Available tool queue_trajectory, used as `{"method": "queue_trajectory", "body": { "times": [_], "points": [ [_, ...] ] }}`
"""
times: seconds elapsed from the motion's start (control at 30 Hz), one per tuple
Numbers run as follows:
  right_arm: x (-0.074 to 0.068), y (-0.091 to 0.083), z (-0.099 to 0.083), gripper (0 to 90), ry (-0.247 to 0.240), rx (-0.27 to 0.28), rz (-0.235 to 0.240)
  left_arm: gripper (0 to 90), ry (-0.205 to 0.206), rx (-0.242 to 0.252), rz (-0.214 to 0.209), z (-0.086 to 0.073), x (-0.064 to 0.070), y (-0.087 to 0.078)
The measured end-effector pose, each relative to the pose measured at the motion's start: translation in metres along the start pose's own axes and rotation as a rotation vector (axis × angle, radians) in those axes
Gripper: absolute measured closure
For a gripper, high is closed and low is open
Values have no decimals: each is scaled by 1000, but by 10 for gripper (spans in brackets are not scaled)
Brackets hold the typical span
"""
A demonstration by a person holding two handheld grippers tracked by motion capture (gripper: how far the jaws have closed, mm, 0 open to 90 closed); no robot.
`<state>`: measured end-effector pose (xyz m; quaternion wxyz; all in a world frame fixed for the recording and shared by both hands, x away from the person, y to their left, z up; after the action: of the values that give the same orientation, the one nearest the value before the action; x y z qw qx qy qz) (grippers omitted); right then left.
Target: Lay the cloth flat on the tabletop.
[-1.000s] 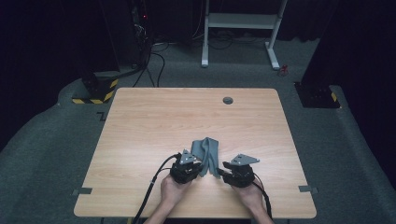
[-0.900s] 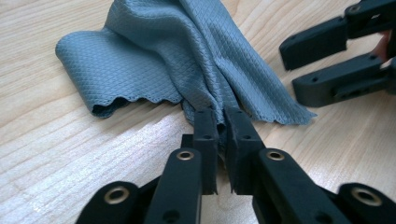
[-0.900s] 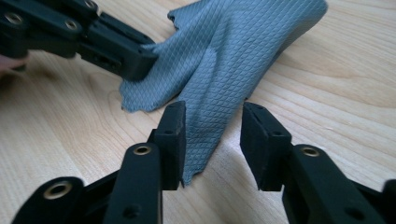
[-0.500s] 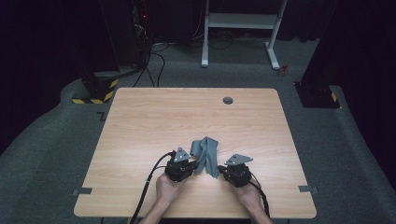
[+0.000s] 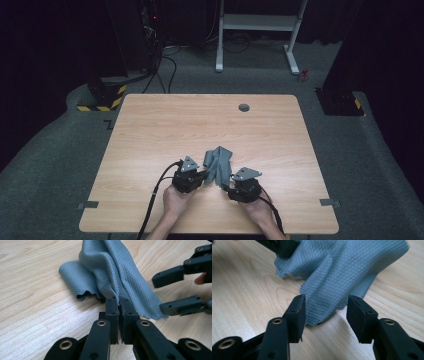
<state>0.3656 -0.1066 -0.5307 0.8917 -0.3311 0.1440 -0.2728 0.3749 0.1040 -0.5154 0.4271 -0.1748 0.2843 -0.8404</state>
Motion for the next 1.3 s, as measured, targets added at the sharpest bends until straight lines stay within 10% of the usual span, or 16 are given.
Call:
{"method": "queue_trajectory", "body": {
  "times": [0.13, 0.23, 0.93, 1.2, 1.3],
  "points": [
    [2, 5, 0, 830, 1, -32, 14, 864, 3, 3, 11, 0, -3, -2],
    [4, 2, 0, 891, -8, -35, 18, 865, 3, 4, 20, -1, -8, -5],
    [52, -43, -22, 885, 158, 22, -71, 853, -24, -38, 123, -14, -49, -23],
    [43, -48, -22, 646, 107, 34, -105, 798, -12, -34, 96, -15, -41, -23],
    [30, -52, -18, 595, 60, 87, -139, 620, -12, -16, 110, -13, -37, -25]
  ]
}}
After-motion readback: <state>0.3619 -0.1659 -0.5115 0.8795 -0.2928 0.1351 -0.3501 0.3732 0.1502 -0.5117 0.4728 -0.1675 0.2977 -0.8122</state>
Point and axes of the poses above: each handheld gripper's, and its own axes: y roughly forward along the jaws, z roughly out of its top, x roughly to its right, the point moved 2 cm from there along y, roughly forward along the jaws, and after that the axes turned 8 degrees about z, right-handed, at the moved point
